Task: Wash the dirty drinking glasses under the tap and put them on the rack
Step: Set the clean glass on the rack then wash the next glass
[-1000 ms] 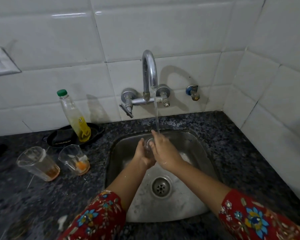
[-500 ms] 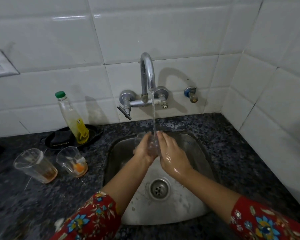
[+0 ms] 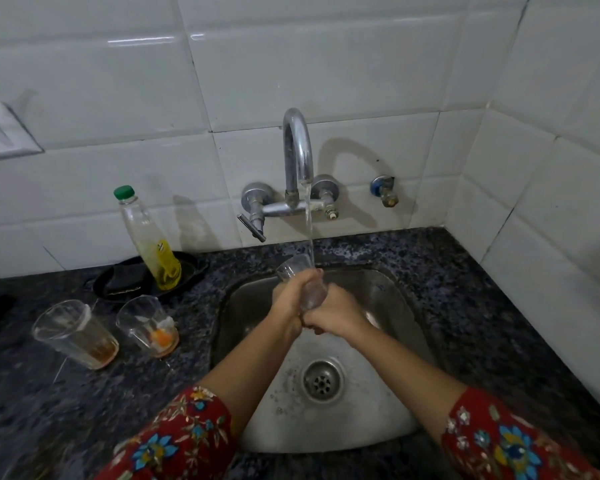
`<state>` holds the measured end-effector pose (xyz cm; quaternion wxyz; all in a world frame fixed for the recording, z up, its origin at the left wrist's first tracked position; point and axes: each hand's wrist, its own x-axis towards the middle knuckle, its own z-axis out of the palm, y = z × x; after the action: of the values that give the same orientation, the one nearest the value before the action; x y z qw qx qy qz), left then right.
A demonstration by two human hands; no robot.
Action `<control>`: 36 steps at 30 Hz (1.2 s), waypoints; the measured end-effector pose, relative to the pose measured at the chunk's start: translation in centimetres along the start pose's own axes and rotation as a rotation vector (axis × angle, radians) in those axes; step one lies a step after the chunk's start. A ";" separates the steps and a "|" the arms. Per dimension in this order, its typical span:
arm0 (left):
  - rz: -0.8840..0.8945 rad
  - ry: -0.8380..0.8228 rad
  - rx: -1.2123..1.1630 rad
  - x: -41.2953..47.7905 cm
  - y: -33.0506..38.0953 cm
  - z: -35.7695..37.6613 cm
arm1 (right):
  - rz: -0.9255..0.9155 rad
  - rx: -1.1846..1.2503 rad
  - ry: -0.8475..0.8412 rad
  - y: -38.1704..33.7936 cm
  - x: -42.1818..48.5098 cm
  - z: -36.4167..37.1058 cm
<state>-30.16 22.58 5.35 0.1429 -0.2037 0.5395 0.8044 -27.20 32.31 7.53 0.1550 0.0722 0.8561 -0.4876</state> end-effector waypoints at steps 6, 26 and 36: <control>-0.022 -0.398 -0.162 -0.7 0.9 -2.0 | 0.101 0.497 -0.527 0.9 -0.2 -2.2; 0.147 -0.645 0.239 -1.1 0.2 -3.3 | 0.027 0.622 -0.533 3.2 -1.7 -0.9; 0.255 -0.527 0.615 0.4 1.7 -4.3 | -0.905 -0.504 0.136 2.4 0.7 -5.0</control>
<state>-30.56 17.94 5.08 0.2296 0.1294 0.7203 0.6417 -28.18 37.82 7.69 -0.1147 -0.3133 0.9005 -0.2788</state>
